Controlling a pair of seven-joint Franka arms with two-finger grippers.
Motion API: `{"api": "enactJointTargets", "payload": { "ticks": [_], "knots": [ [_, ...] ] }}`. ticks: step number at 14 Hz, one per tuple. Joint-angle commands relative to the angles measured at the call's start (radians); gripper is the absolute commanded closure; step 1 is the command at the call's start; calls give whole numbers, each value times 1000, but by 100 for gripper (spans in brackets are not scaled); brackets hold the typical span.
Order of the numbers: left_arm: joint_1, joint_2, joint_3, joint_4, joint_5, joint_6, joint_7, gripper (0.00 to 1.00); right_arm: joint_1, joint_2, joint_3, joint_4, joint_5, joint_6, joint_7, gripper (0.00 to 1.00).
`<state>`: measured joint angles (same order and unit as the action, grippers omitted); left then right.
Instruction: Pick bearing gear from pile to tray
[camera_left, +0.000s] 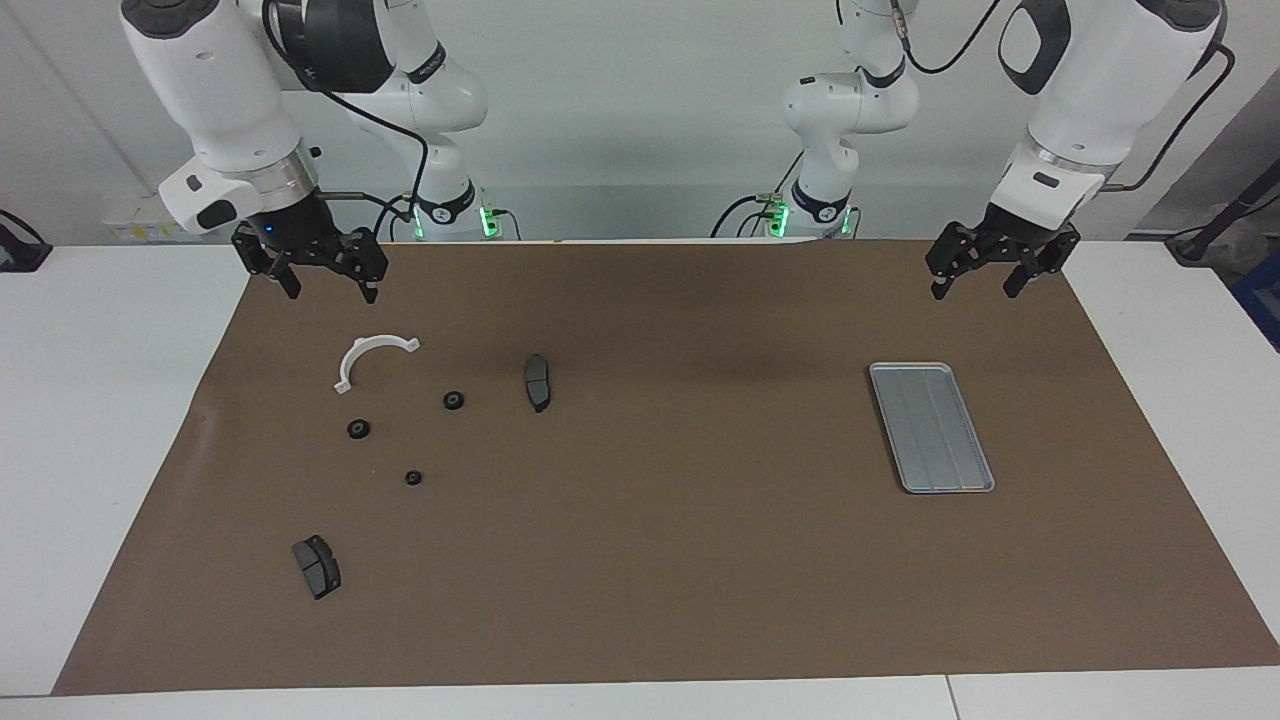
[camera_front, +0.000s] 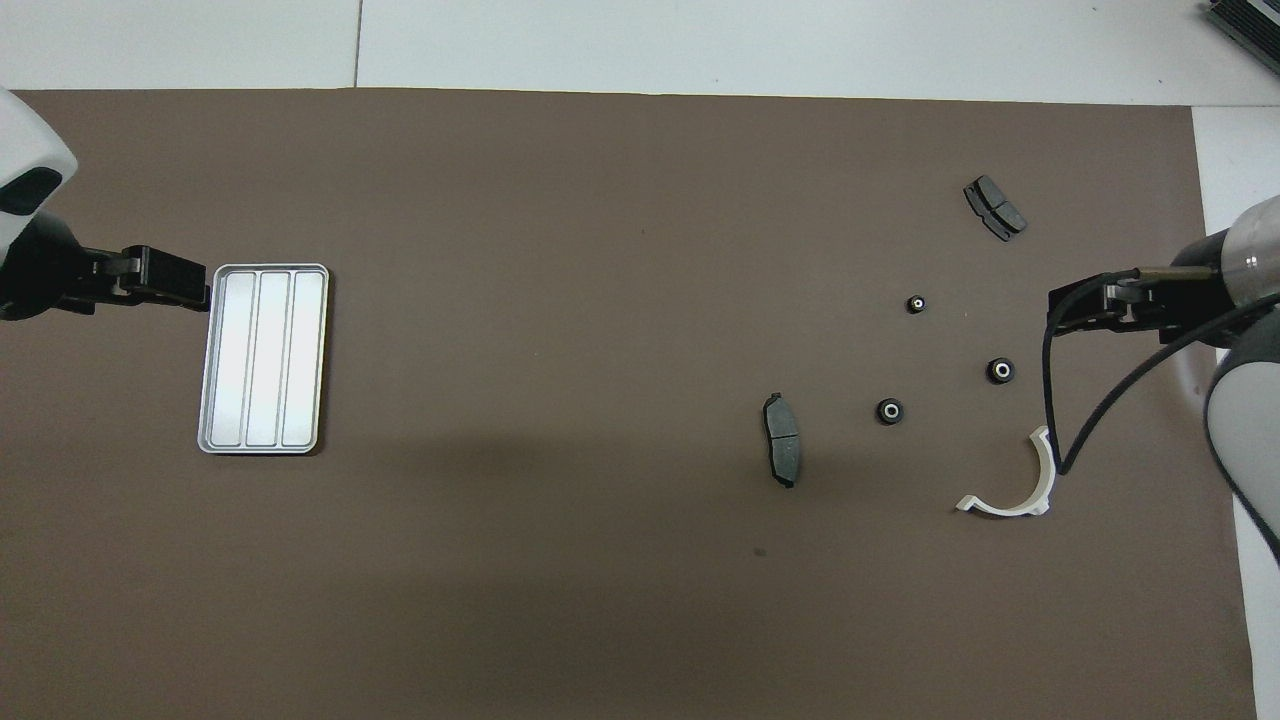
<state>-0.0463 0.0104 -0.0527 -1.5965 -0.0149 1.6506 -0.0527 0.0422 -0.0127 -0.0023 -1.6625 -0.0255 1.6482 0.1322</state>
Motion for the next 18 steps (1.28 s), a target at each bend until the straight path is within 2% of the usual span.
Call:
{"api": "enactJointTargets", "payload": {
  "ticks": [1, 7, 10, 15, 18],
  "knots": [
    [-1, 2, 4, 10, 7, -9, 14, 0, -8, -15, 7, -8, 3, -15, 15, 0],
    [0, 2, 4, 12, 6, -6, 13, 0, -21, -15, 5, -8, 4, -8, 4, 0],
    [0, 2, 4, 12, 7, -3, 13, 0, -21, -13, 4, -25, 4, 34, 9, 0],
    [0, 3, 4, 12, 6, -2, 13, 0, -24, 45, 4, -25, 4, 108, 7, 0],
    [-1, 3, 4, 12, 7, -2, 13, 0, -25, 123, 4, -34, 4, 205, 6, 0]
  ]
}}
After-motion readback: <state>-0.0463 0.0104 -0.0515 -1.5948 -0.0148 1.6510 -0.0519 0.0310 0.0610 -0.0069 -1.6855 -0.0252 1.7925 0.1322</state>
